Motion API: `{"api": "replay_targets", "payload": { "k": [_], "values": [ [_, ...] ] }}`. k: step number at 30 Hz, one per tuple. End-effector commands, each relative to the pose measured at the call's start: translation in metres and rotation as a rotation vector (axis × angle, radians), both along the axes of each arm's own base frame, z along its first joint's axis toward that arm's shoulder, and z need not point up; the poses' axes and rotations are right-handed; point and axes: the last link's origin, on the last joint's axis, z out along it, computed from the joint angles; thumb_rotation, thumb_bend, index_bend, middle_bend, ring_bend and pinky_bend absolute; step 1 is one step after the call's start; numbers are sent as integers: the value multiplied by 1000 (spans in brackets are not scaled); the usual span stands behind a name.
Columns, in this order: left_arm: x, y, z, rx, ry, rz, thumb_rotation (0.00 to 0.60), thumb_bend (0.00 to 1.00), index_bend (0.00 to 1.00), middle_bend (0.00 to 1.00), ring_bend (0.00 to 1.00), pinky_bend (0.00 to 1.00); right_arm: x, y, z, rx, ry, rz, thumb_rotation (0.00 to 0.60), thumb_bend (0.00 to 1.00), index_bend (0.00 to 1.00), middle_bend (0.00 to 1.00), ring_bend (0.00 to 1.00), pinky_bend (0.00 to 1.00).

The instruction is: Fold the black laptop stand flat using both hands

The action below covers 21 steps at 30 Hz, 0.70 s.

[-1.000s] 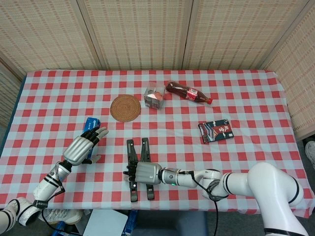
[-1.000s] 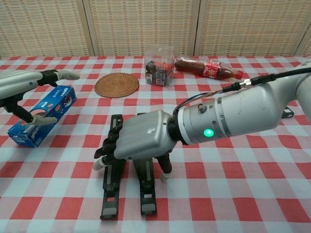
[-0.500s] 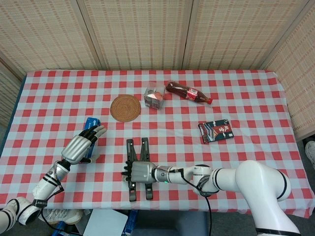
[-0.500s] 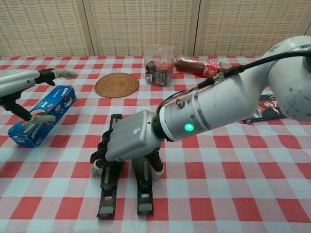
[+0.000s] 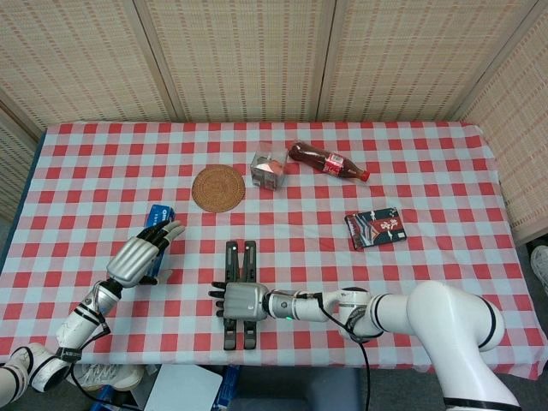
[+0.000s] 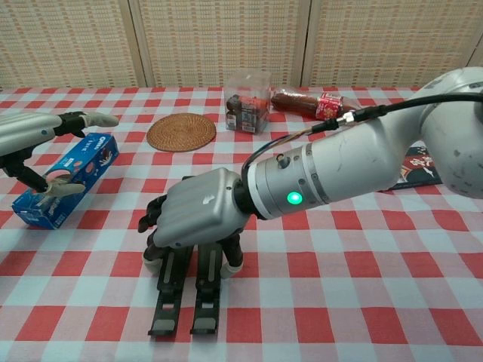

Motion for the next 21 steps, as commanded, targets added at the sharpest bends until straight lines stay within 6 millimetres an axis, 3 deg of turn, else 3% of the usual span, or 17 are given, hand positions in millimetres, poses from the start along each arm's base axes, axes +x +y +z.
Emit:
{"api": "replay_targets", "payload": {
  "k": [1,8,11,16,18,21],
  "values": [
    [0,0,-1,-1,3,-1,600,273,0,0,0,167,-5,0,0,4,-10,0,600,205,283,296,5,0],
    [0,-1,-4,-8,9,-4,600,272,0,0,0,167,-10,-2,2,3,-51,-5,600,235,396,387,87,4],
    [1,-1,-5,-8,11,-7,600,272,0,0,0,167,-14,-3,5,-1,-49,-12,600,228,387,339,88,4],
    [4,0,-3,-3,7,-8,600,272,0,0,0,167,-16,-3,17,-20,-65,-50,600,75,30,60,6,6],
    [5,1,-1,1,4,-5,600,272,0,0,0,167,-16,-3,25,-31,-97,-74,600,50,0,3,0,4],
    [5,0,2,6,-5,12,600,272,0,0,0,166,-21,-2,43,-63,-158,-121,600,49,0,0,0,0]
  ]
}}
